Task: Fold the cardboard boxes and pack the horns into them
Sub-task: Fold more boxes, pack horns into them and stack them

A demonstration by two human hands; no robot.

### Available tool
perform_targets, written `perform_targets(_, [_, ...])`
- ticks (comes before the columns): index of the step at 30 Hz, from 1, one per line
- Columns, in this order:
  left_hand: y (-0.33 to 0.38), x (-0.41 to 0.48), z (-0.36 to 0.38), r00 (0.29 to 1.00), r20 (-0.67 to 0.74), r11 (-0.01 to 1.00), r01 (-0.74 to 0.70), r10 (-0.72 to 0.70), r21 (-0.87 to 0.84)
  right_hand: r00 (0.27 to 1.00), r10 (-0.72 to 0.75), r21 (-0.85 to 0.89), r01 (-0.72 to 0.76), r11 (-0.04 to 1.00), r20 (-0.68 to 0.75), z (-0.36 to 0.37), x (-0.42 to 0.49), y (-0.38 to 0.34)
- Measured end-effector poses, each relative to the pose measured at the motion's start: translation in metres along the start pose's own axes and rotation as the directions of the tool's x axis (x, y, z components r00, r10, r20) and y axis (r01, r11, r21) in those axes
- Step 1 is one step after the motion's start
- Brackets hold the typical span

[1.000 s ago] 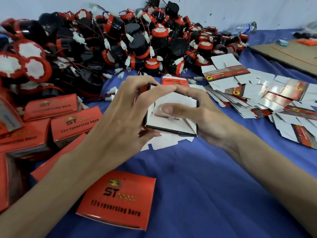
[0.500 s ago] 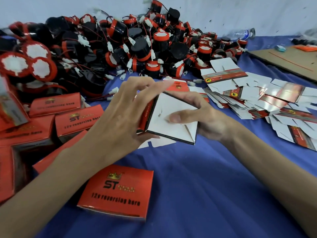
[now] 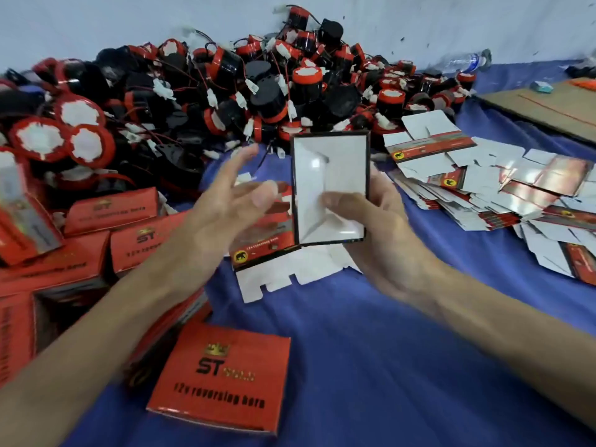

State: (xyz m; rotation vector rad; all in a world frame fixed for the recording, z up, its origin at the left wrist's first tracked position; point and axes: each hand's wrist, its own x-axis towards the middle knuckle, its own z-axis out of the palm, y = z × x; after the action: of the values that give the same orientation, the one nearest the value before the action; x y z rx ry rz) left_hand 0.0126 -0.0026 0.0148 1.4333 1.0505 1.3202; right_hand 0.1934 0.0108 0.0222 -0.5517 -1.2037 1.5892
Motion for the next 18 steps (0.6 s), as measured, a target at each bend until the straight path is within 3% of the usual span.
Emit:
perform_targets(3, [0.005,-0.013,0.010,0.964,0.204,0.913,-0.234,0.172,0.335,0.999,0.036,-0.005,-0.036,0.999,0.033,0.001,-0.010,0.010])
perform_targets(6, [0.011,-0.016,0.012,0.908,0.261,0.739,-0.417,0.327,0.528,0.997,0.015,-0.001,-0.014,1.000,0.074,-0.001,-0.013,0.010])
perform_targets(10, [0.011,-0.017,0.015,0.866,0.310,0.562,-0.492,0.391,0.665,0.998,-0.059,-0.094,0.060,0.994,0.010,-0.005,-0.012,0.009])
perform_targets(16, [0.013,-0.017,0.013,0.879,0.315,0.554,-0.472,0.358,0.686,0.999,-0.011,-0.158,0.018,0.987,0.042,-0.015,-0.007,0.007])
perform_targets(18, [0.013,-0.017,0.015,0.869,0.326,0.511,-0.485,0.373,0.710,0.999,0.011,-0.164,-0.005,0.987,0.038,-0.015,-0.008,0.009])
